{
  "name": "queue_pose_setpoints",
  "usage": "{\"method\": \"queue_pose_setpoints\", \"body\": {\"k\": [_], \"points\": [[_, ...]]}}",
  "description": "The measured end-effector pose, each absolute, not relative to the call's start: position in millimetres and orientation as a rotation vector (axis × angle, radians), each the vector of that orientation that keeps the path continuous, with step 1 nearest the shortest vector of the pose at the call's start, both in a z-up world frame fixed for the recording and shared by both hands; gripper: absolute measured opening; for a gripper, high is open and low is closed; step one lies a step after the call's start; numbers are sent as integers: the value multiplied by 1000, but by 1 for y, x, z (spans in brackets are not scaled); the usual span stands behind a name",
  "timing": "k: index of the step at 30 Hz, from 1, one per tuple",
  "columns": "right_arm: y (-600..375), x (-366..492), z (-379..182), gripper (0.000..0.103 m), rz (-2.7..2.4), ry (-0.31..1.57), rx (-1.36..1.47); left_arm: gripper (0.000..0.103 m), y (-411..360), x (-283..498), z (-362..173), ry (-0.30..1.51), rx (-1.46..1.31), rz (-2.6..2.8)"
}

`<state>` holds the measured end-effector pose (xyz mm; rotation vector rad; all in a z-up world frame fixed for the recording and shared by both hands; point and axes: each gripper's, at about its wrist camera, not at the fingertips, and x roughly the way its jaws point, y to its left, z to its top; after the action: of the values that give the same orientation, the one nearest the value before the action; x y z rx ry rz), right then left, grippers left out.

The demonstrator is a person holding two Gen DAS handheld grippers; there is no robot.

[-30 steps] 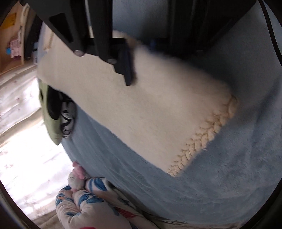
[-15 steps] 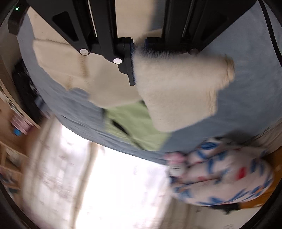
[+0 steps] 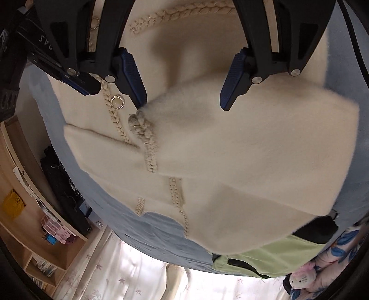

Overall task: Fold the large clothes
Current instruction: 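Fold the held sleeve across the cardigan body with the left gripper, release, then grasp the braided front edge with the right gripper while the left gripper grasps the folded sleeve edge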

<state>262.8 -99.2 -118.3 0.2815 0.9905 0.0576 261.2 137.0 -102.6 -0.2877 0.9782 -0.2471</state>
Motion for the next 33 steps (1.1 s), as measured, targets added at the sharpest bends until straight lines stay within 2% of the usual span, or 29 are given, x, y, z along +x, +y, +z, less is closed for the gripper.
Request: {"method": "queue_pose_setpoints", "body": {"k": [5, 7, 10, 19, 20, 21, 22, 24, 28, 33], "points": [[-87, 265, -120, 39, 134, 1012, 301, 67, 155, 231, -90, 934, -310, -216], [-82, 269, -118, 53, 176, 1017, 329, 67, 167, 223, -85, 916, -329, -195], [-74, 285, -115, 64, 225, 1023, 364, 67, 193, 214, -80, 899, -339, -154], [-48, 366, -150, 64, 222, 1163, 346, 67, 235, 200, -86, 902, -373, -78], [-43, 370, -156, 63, 230, 1170, 335, 67, 237, 200, -88, 902, -374, -71], [-32, 374, -159, 51, 232, 1179, 282, 67, 238, 200, -89, 903, -375, -63], [-23, 375, -161, 31, 245, 1186, 240, 67, 239, 200, -90, 905, -373, -54], [-6, 371, -154, 14, 290, 1180, 169, 67, 241, 199, -90, 903, -371, -41], [1, 357, -92, 13, 378, 1010, 83, 67, 243, 199, -84, 879, -357, -25], [-36, 356, -16, 13, 329, 805, 47, 67, 237, 202, -73, 839, -344, -34]]}}
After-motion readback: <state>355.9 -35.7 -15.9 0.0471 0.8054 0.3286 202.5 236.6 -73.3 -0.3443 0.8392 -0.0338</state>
